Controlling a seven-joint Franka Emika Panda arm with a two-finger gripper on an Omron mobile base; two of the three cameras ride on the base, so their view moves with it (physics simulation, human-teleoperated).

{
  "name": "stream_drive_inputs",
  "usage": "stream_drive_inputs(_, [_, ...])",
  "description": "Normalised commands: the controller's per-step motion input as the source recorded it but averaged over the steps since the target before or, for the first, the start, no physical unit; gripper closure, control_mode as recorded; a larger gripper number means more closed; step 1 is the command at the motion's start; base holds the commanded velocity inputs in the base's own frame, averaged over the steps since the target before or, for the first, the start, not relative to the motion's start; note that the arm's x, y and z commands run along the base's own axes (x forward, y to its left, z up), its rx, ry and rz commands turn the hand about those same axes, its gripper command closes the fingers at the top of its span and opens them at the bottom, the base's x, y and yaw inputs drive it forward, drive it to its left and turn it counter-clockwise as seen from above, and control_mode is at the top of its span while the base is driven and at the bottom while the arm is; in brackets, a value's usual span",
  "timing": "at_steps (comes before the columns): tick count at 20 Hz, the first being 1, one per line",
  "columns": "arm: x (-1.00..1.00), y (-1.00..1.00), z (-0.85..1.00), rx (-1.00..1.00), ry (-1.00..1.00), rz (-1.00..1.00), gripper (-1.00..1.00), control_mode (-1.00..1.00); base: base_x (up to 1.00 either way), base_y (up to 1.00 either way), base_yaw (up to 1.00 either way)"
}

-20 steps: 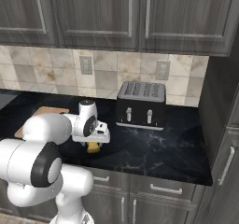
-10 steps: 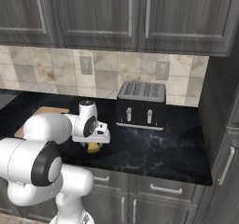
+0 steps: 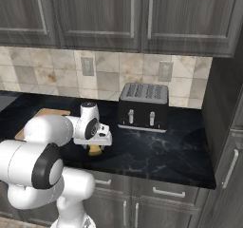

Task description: Pick up the sponge from the counter and clean the cutting board by briefly scrubbing or pressing down on the cutting board. Once finished, release the sponge.

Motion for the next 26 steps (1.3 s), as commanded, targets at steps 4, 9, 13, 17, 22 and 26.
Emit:
stream_drive_inputs(4, [0.0,0.0,-0.04,0.0,0.0,0.0,-1.0,-1.0,0.0,0.0,0.0])
stream_drive_inputs(9, [0.0,0.0,-0.06,0.0,0.0,0.0,-1.0,-1.0,0.0,0.0,0.0])
stream_drive_inputs(13, [0.0,0.0,-0.08,0.0,0.0,0.0,-1.0,-1.0,0.0,0.0,0.0])
stream_drive_inputs(17, [0.0,0.0,-0.12,0.0,0.0,0.0,-1.0,-1.0,0.0,0.0,0.0])
stream_drive_inputs(22, [0.0,0.0,-0.11,0.0,0.0,0.0,-1.0,-1.0,0.0,0.0,0.0])
stream_drive_inputs(26, [0.0,0.0,-0.01,0.0,-0.03,0.0,-1.0,-1.0,0.0,0.0,0.0])
